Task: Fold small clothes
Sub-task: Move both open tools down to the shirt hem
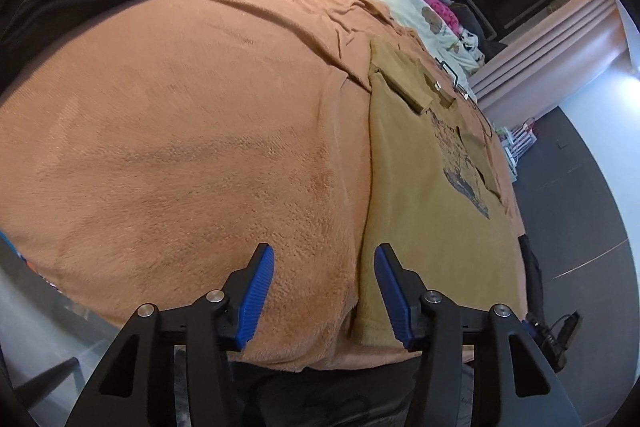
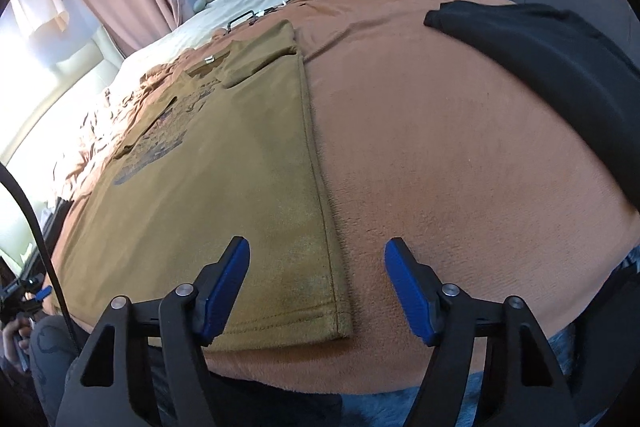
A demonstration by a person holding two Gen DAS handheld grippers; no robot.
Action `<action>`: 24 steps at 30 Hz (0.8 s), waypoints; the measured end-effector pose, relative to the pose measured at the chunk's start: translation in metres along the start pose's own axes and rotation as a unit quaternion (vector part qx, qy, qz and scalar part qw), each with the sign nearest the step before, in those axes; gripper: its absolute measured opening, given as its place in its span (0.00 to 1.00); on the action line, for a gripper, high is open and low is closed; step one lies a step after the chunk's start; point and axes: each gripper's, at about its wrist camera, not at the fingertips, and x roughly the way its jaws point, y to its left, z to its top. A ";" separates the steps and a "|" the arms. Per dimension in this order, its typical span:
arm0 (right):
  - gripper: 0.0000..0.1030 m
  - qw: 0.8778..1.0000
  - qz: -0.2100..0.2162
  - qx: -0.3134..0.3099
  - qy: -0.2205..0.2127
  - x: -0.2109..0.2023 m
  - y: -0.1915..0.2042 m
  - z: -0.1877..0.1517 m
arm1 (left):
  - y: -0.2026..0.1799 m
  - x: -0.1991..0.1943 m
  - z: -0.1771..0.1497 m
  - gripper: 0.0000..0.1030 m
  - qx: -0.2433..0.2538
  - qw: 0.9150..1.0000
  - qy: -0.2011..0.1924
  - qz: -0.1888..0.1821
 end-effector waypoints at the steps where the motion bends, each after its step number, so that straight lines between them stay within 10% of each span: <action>1: 0.67 1.000 0.002 0.001 0.001 0.000 -0.001 0.001 | 0.001 0.002 0.002 0.53 -0.004 1.000 0.003 0.000; 24: 0.67 0.999 0.024 0.021 0.010 -0.001 -0.005 -0.003 | -0.022 0.044 -0.002 0.52 -0.017 0.996 0.070 -0.053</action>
